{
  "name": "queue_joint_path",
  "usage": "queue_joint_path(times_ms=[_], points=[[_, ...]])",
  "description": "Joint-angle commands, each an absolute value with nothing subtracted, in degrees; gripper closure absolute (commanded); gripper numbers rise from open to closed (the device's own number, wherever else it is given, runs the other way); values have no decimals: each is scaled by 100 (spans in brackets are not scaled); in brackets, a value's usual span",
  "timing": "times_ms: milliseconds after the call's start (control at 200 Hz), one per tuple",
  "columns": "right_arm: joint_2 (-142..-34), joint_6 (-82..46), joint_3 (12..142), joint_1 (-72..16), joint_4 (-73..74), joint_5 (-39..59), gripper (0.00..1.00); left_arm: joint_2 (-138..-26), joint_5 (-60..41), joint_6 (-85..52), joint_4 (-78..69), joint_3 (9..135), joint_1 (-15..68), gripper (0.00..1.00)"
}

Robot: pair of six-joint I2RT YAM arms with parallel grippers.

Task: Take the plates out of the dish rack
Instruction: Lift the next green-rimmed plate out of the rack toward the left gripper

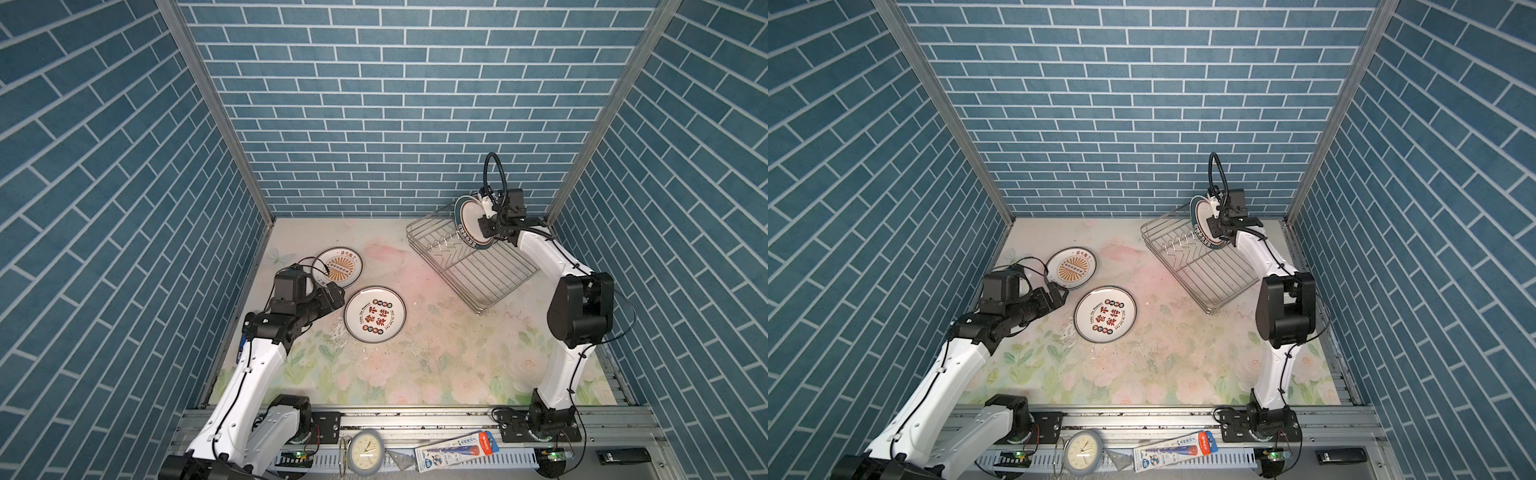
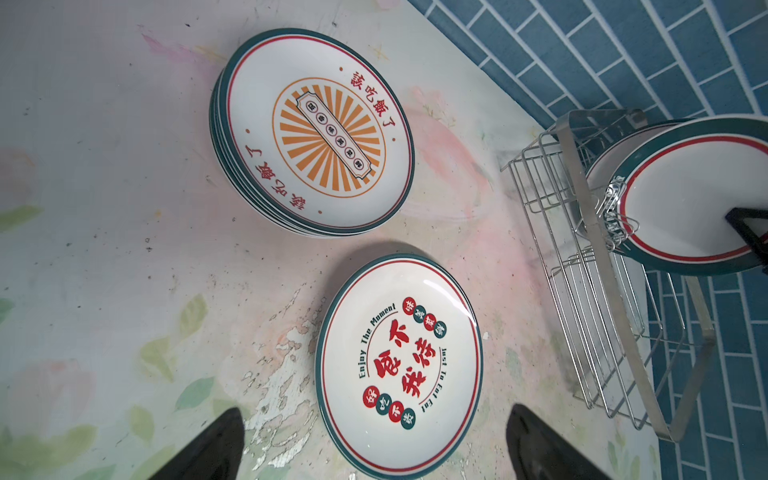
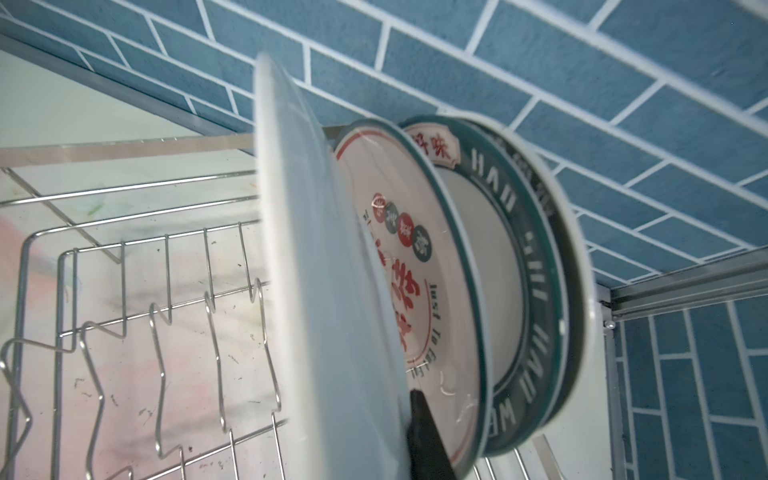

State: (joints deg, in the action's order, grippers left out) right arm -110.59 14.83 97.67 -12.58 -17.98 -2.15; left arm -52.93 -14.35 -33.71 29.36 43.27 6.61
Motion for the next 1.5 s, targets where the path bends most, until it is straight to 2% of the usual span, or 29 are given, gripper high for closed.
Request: queue_joint_path(times_ms=[0,240,400,565,755,885,1090,1495], points=[[-10490,1637,9621,-1266,-1605,-40,100,-5249,-1671,-3200,2691,4237,624,1],[-9465,1134,9267,-1275,-1484,447,100,-5158,-1578,-3192,2417,4043,624,1],[-8538,352,8485,-1292,-1088,1079,100,-5272,-1416,-3024,2546,4157,624,1],[-7741,-1440,7531,-1358,-557,1531,100,-5300,-1941,-3144,2027,4017,625,0],[-7214,-4068,6059,-1493,608,1514,100,-5361,-2560,-3523,1201,3607,633,1],[-7314,-5157,5292,-1846,1565,1491,100,-5379,-2931,-3757,617,3384,695,1],[-7775,-6408,4791,-2580,2461,1313,100,-5324,-2744,-3887,321,3201,979,1],[-9325,-7442,4914,-3736,3817,1849,100,-5751,-2976,-4126,-300,3084,1033,1]])
